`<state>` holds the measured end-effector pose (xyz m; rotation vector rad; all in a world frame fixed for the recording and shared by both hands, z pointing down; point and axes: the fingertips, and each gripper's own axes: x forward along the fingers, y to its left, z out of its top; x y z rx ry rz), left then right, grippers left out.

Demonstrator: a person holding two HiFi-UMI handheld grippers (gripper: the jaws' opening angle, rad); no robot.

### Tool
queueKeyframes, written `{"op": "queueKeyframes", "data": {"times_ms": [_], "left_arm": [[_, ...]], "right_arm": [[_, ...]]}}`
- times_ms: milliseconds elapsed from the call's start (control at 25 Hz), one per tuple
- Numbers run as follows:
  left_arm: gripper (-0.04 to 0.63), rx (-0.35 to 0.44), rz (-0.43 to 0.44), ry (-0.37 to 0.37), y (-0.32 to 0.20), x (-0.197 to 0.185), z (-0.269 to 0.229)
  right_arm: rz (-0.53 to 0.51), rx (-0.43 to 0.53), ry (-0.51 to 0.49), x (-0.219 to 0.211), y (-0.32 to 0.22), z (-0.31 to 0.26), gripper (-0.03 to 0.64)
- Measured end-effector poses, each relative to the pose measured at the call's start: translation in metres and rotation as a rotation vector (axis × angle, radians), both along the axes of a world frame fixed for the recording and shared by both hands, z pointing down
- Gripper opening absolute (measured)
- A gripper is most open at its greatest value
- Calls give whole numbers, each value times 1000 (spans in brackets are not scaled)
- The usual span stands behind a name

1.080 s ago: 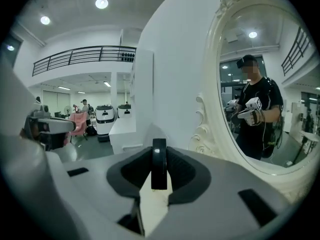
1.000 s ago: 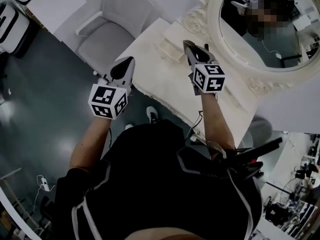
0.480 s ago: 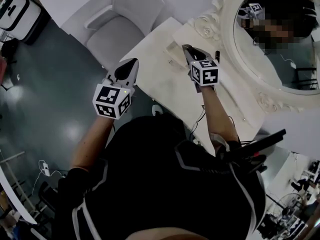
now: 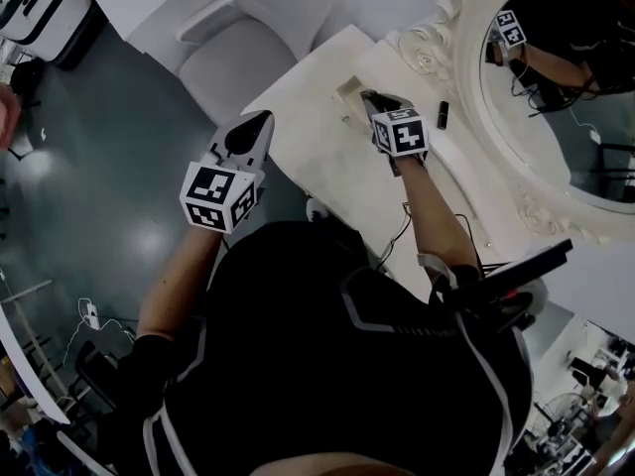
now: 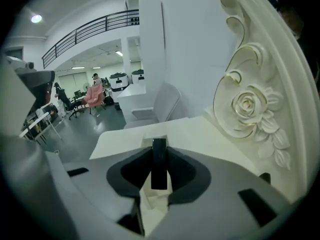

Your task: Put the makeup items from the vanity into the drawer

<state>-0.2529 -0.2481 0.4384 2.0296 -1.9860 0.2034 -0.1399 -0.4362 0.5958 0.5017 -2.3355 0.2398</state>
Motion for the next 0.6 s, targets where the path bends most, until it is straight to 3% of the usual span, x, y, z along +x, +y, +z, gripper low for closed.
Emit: {"op": "queueKeyframes", "data": {"times_ms": [600], "left_arm": [[3,-13,-39,18,7,-6,5]], "right_arm": [[-97,-55,188,-7,5,48,95]]}}
